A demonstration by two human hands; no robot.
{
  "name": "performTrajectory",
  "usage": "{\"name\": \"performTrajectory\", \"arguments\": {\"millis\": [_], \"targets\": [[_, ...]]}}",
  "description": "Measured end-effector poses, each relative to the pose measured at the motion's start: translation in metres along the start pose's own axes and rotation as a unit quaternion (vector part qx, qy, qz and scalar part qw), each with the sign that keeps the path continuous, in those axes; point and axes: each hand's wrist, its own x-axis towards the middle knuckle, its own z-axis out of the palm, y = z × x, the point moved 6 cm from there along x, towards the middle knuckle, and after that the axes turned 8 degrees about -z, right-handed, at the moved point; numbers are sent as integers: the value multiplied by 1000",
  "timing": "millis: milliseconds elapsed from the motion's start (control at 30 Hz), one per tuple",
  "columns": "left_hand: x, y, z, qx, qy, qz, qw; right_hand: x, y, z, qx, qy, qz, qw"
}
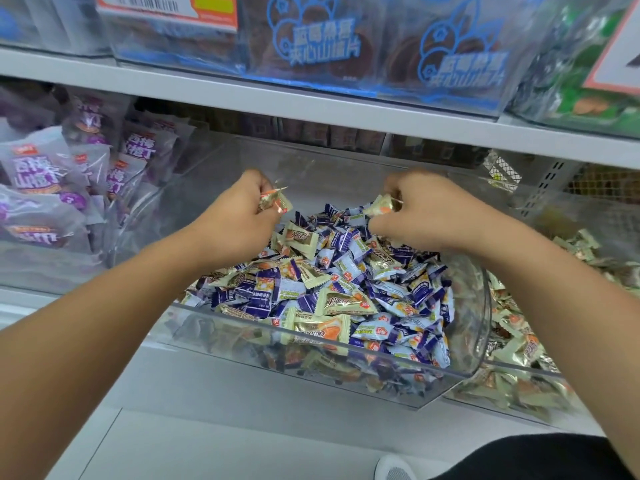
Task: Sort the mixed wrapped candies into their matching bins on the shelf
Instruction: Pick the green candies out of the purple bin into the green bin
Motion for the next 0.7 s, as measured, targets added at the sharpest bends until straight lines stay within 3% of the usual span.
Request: {"name": "performTrajectory", "arguments": {"millis": [100, 233, 333, 500, 700], "targets": [[3, -5, 9, -7, -38, -28, 999, 5, 0, -1, 16, 61, 3, 998], [3, -4, 13, 41, -62, 0, 997, 15, 10, 8, -42, 58, 42, 997], [2, -2, 14, 100, -67, 24, 992, 21, 19, 12, -55, 25, 91, 994], [7, -3, 20, 195, -52, 62, 978, 22, 22, 21, -53, -38, 101, 993], [6, 0, 13, 214, -7, 104, 971, 16, 7, 25, -66, -83, 49, 993]]}}
